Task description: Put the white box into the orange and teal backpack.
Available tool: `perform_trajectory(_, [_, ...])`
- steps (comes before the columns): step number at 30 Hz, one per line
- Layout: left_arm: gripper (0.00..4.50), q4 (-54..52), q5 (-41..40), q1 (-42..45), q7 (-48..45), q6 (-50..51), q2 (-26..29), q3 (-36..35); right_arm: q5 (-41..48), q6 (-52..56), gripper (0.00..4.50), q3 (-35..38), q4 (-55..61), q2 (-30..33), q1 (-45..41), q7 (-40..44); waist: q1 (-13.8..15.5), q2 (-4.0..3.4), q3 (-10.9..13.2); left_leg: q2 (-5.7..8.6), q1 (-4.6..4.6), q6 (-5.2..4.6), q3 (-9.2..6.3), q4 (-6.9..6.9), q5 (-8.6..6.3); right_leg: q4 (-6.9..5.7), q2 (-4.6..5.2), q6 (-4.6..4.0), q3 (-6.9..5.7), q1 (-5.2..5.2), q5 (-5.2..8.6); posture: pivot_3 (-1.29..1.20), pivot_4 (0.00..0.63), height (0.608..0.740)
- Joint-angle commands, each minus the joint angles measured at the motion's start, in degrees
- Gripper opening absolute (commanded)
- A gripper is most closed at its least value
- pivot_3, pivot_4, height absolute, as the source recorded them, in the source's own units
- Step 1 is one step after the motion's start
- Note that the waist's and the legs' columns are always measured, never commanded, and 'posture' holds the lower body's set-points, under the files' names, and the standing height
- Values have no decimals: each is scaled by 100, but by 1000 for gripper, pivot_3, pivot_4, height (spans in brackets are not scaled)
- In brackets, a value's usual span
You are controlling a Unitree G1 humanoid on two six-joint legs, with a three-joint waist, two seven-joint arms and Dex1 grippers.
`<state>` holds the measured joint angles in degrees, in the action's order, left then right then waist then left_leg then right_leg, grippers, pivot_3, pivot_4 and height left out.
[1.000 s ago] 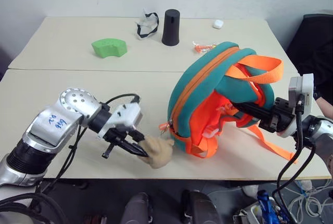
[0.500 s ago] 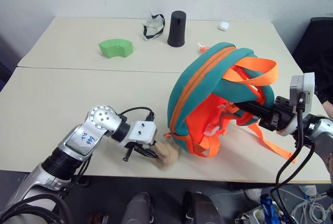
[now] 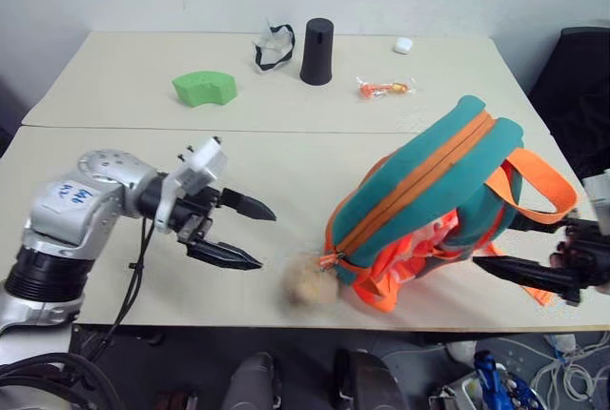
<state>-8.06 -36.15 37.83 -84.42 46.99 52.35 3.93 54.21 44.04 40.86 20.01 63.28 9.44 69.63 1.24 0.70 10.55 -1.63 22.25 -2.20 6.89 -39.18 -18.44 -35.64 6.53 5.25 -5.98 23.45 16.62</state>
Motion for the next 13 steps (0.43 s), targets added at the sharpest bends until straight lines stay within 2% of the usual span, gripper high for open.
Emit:
perform_trajectory(1, [4500, -31, -159, -89, -172, 52, 435, -380, -374, -75, 4468, 711, -416, 348, 180, 584, 2, 0, 0, -1, 0, 1, 0, 0, 0, 1, 0, 0, 0, 0, 0, 0, 150, 740])
perform_trajectory(7, [4500, 146, -445, -175, -265, 142, 1170, -1170, -571, 587, 4468, 2115, -1110, 1014, 578, 1948, -2, -2, 4, -5, 4, 6, 1, 3, -4, 5, 5, -6, 2, 8, 3, 0, 150, 740])
perform_trajectory(10, [4500, 244, -670, -54, -80, 237, 1197, -1500, -499, 781, 4468, 2297, -1188, 1042, 395, 1936, -7, -1, 3, -13, -2, 14, -1, 3, -10, 4, 12, -11, 1, 4, 6, 0, 150, 740])
perform_trajectory(13, [4500, 196, -771, -27, 329, 353, 959, -1609, -501, 815, 4468, 2213, -1060, 895, 285, 1729, -7, -1, 3, -14, -1, 19, -3, 3, -13, 3, 17, -13, 3, 4, 7, 0, 150, 740])
